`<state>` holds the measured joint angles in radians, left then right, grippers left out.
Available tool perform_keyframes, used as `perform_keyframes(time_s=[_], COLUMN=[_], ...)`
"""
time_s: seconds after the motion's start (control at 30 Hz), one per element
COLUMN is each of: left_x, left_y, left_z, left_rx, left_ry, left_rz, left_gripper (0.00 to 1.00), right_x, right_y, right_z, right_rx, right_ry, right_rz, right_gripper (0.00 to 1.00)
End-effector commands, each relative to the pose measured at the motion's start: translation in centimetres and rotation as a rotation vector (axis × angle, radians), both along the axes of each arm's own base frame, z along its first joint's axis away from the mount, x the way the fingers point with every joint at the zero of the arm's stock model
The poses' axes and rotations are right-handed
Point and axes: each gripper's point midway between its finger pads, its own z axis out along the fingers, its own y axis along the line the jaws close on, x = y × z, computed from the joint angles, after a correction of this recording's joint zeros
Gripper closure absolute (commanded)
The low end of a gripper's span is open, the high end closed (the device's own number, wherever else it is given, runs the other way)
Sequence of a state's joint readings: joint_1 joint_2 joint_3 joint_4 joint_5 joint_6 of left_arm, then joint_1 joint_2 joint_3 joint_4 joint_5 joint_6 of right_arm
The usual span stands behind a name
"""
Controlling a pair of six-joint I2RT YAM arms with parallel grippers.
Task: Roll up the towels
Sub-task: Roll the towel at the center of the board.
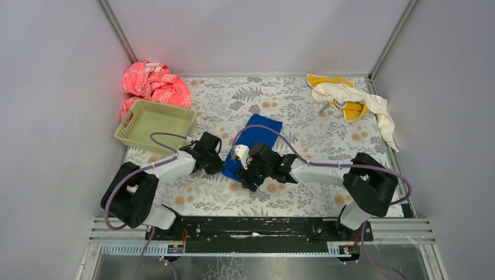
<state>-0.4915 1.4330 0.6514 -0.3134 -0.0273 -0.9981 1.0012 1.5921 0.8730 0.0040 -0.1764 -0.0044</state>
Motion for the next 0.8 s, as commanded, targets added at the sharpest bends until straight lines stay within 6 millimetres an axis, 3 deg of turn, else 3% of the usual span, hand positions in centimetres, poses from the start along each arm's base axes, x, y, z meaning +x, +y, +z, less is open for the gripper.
perform_keyframes(time_s=[0.0,0.17,0.27,0.4,0.5,0.57,0.77], left_x=[0.0,-0.1,-0.2,0.0,0.3,0.6,1.4], left_y=[0.4,0.5,0.6,0.5,0.4,0.6,1.6], left_z=[-0.1,-0.3,-0.4,-0.3,-0.1,0.4,2.7], left_rx=[0.041,0.046,0.049,0.043,0.042,0.047,0.005], left_ry=[0.003,0.008,0.008,-0.002,-0.015,-0.035,-0.118], left_rz=[-0.004,-0.005,-0.004,-0.005,-0.011,-0.006,0.032], left_gripper=[0.98,0.98,0.98,0.97,0.94,0.89,0.59], right_x=[0.5,-0.1,-0.5,-0.2,-0.5,-0.6,0.3], right_y=[3.3,3.6,3.5,2.8,2.8,3.0,2.8], right_z=[1.6,-0.6,-1.5,-2.7,-2.3,-1.2,0.9], right_rx=[0.095,0.077,0.068,0.024,0.050,0.133,0.306], right_ry=[-0.030,0.024,0.057,0.069,0.120,0.203,0.433], right_rz=[0.055,0.070,0.067,0.020,0.019,0.006,-0.037], right_gripper=[0.35,0.41,0.51,0.70,0.89,0.99,1.00])
